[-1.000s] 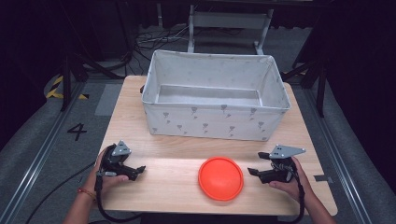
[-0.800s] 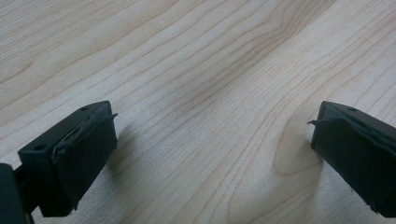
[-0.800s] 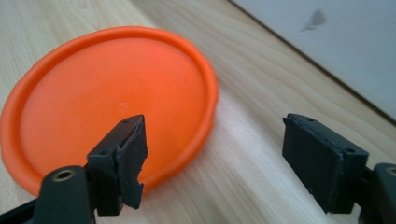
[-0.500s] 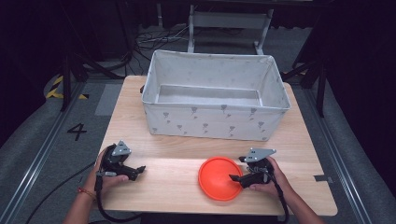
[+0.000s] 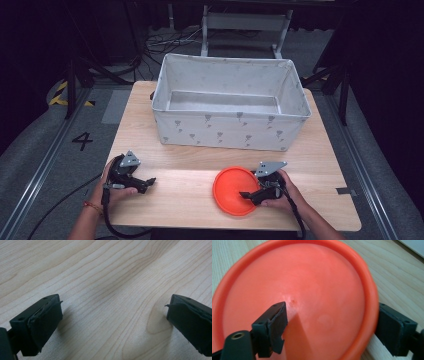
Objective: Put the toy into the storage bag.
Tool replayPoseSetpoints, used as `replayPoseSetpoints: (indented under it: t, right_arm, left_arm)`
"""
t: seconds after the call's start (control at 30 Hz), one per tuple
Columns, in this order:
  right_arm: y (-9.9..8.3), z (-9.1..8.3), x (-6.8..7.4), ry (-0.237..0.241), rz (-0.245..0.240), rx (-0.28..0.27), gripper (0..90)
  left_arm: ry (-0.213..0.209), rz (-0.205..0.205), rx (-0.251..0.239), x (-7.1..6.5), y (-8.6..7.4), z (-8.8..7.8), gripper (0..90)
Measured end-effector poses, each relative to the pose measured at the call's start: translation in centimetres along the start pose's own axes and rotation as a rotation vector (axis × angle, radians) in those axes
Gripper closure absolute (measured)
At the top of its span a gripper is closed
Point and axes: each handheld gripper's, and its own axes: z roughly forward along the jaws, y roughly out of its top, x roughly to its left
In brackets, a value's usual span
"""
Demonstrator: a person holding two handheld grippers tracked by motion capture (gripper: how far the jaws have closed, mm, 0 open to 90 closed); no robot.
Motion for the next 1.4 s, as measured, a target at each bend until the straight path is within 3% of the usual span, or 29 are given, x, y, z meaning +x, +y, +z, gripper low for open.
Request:
replayPoseSetpoints:
  t: [0.2, 0.27, 0.4, 0.5, 0.73, 0.87, 0.9, 1.1, 1.27, 1.4]
  right_arm:
    - [1.6, 0.9, 0.1, -0.020, 0.036, 0.036, 26.4]
    - [2.0, 0.9, -0.3, -0.016, 0.056, 0.040, 37.7]
    - [1.5, 0.1, -1.4, 0.021, 0.142, 0.002, 56.8]
    - [1.4, -0.6, -1.6, 0.037, 0.147, -0.027, 65.4]
    - [2.4, -3.4, -1.1, 0.087, 0.084, -0.119, 78.7]
    - [3.0, -4.7, -0.2, 0.103, 0.038, -0.154, 81.4]
    - [3.4, -5.5, 0.3, 0.097, 0.004, -0.167, 82.1]
    - [4.0, -7.1, 1.4, 0.053, -0.082, -0.164, 82.4]
    - [4.5, -8.2, 1.6, 0.013, -0.132, -0.151, 82.4]
    - [5.0, -10.7, 1.3, -0.048, -0.164, -0.167, 82.4]
  left_arm:
    - [0.003, 0.001, 0.000, 0.0, 0.0, 0.0, 0.5]
    - [0.003, 0.001, 0.000, 0.0, 0.0, 0.0, 0.5]
    - [-0.001, 0.002, 0.000, 0.0, 0.0, 0.0, 0.5]
    - [0.001, 0.002, -0.001, 0.0, 0.0, 0.0, 0.5]
    - [-0.001, 0.001, 0.000, 0.0, 0.0, 0.0, 0.5]
    - [0.000, 0.002, 0.000, 0.0, 0.0, 0.0, 0.5]
    - [-0.001, 0.001, 0.000, 0.0, 0.0, 0.0, 0.5]
    - [0.001, 0.002, 0.000, 0.0, 0.0, 0.0, 0.5]
    - [0.000, 0.003, 0.001, 0.0, 0.0, 0.0, 0.5]
    - [0.001, 0.002, 0.000, 0.0, 0.0, 0.0, 0.6]
